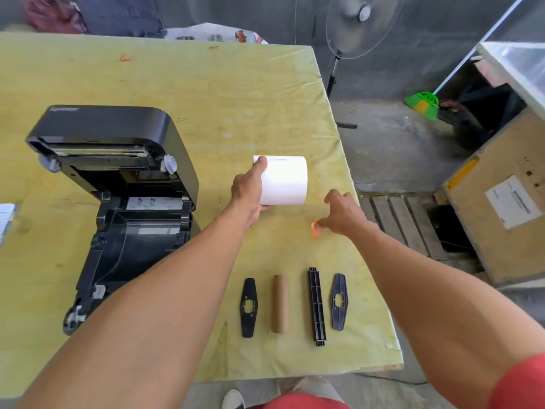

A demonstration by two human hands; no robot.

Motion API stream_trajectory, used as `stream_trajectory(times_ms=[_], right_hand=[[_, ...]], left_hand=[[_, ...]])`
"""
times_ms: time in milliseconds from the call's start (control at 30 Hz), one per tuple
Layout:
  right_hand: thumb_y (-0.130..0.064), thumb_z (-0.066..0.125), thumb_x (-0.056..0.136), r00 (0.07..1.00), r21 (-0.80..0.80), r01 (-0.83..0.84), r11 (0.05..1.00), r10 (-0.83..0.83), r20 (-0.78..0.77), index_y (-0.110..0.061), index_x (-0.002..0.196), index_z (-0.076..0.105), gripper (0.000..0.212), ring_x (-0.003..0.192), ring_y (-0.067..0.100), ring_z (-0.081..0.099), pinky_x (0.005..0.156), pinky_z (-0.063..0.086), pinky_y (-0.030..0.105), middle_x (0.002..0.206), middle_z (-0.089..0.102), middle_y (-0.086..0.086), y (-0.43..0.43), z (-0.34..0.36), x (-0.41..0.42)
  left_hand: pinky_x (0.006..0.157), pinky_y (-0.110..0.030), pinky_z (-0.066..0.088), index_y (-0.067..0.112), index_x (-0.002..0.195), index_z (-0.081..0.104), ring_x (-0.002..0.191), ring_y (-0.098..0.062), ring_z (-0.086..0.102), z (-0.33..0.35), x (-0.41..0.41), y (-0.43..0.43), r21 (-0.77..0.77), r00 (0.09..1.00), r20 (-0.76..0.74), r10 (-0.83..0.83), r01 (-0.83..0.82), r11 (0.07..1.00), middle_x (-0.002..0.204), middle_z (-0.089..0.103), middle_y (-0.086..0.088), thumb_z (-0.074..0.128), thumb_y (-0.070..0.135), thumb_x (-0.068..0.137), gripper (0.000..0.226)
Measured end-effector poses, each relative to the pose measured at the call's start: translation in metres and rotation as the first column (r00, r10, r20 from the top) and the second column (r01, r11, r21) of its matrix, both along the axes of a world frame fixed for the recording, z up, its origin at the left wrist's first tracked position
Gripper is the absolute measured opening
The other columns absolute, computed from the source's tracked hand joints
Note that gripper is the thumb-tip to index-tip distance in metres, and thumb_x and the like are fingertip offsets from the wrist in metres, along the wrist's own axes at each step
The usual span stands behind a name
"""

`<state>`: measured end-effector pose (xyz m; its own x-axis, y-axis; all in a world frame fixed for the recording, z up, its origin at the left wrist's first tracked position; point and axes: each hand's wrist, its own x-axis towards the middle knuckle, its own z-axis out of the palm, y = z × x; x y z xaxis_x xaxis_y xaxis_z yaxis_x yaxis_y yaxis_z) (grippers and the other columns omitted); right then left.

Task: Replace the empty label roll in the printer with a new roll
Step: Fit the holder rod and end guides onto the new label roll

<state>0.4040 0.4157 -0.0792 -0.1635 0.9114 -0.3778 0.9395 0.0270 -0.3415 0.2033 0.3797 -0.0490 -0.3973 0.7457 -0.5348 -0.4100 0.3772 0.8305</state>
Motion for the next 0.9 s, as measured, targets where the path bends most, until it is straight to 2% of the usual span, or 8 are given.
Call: stream_trajectory(times_ms=[233, 367, 500, 600, 700, 767, 833, 900], right_hand=[[-0.03, 0.077, 0.084, 0.975, 0.152, 0.148, 0.977, -0.118, -0.189, -0.014, 0.125, 0.055, 0.049, 0.097, 0.029, 0.056, 0.077, 0.047, 0.037, 0.125, 0.052, 0.012, -0.009, 0.054, -0.006], [-0.027, 0.072, 0.087, 0.754, -0.075, 0.23, 0.97, -0.226, -0.616, -0.016, 0.103, 0.066, 0.021, 0.088, 0.021, 0.066, 0.069, 0.055, 0.034, 0.102, 0.068, 0.006, -0.038, 0.091, -0.02], [-0.019, 0.06, 0.089, 0.619, -0.245, 0.135, 0.96, -0.275, -0.735, -0.019, 0.102, 0.069, 0.016, 0.101, 0.023, 0.067, 0.075, 0.058, 0.038, 0.105, 0.069, 0.0, -0.074, 0.114, -0.039], [-0.024, 0.071, 0.084, 0.632, -0.259, 0.094, 0.961, -0.259, -0.73, -0.023, 0.093, 0.069, 0.01, 0.103, 0.022, 0.064, 0.079, 0.058, 0.039, 0.105, 0.07, -0.004, -0.099, 0.119, -0.049], [-0.037, 0.079, 0.078, 0.679, -0.228, 0.076, 0.971, -0.218, -0.701, -0.024, 0.094, 0.068, 0.024, 0.103, 0.019, 0.063, 0.079, 0.058, 0.039, 0.11, 0.068, -0.003, -0.124, 0.117, -0.057], [-0.041, 0.077, 0.08, 0.672, -0.222, 0.087, 0.971, -0.222, -0.707, -0.016, 0.11, 0.067, 0.04, 0.109, 0.022, 0.062, 0.08, 0.056, 0.039, 0.117, 0.067, 0.001, -0.137, 0.115, -0.061], [-0.044, 0.075, 0.082, 0.624, -0.248, 0.109, 0.963, -0.26, -0.737, -0.012, 0.122, 0.062, 0.053, 0.113, 0.026, 0.06, 0.082, 0.053, 0.04, 0.124, 0.063, 0.003, -0.146, 0.114, -0.063], [-0.045, 0.072, 0.084, 0.558, -0.288, 0.113, 0.951, -0.301, -0.774, -0.012, 0.119, 0.063, 0.049, 0.111, 0.029, 0.062, 0.087, 0.054, 0.043, 0.124, 0.064, 0.006, -0.153, 0.116, -0.062]], left_hand=[[0.074, -0.041, 0.051, 0.013, 0.113, 0.057, 0.088, -0.03, 0.062, 0.032, -0.007, -0.028, 0.066, 0.999, -0.04, -0.033, 0.036, 0.997, 0.105, 0.062, -0.006, 0.062, 0.047, 0.089, 0.042], [0.074, -0.04, 0.05, 0.013, 0.11, 0.058, 0.081, -0.028, 0.061, 0.05, -0.013, -0.051, 0.102, 0.998, -0.036, -0.051, 0.055, 0.993, 0.099, 0.061, -0.005, 0.063, 0.048, 0.088, 0.041], [0.072, -0.04, 0.048, 0.015, 0.101, 0.059, 0.077, -0.029, 0.061, 0.065, -0.021, -0.078, 0.13, 0.997, -0.047, -0.061, 0.067, 0.989, 0.095, 0.061, -0.006, 0.063, 0.047, 0.088, 0.035], [0.074, -0.041, 0.047, 0.019, 0.094, 0.059, 0.08, -0.031, 0.062, 0.071, -0.029, -0.1, 0.141, 0.996, -0.039, -0.08, 0.085, 0.986, 0.097, 0.063, -0.007, 0.062, 0.049, 0.087, 0.031], [0.075, -0.041, 0.048, 0.018, 0.098, 0.06, 0.079, -0.031, 0.063, 0.076, -0.033, -0.123, 0.139, 0.995, -0.042, -0.089, 0.094, 0.986, 0.099, 0.065, -0.008, 0.062, 0.05, 0.088, 0.033], [0.075, -0.041, 0.049, 0.019, 0.094, 0.06, 0.076, -0.03, 0.063, 0.078, -0.035, -0.137, 0.137, 0.994, -0.043, -0.099, 0.104, 0.985, 0.095, 0.065, -0.007, 0.062, 0.049, 0.088, 0.031], [0.077, -0.044, 0.05, 0.02, 0.096, 0.06, 0.078, -0.03, 0.064, 0.079, -0.036, -0.149, 0.143, 0.991, -0.018, -0.129, 0.131, 0.981, 0.095, 0.066, -0.007, 0.061, 0.053, 0.088, 0.034], [0.083, -0.046, 0.05, 0.022, 0.104, 0.062, 0.089, -0.029, 0.065, 0.08, -0.039, -0.16, 0.161, 0.982, 0.02, -0.187, 0.181, 0.97, 0.101, 0.068, -0.006, 0.062, 0.061, 0.084, 0.045]])
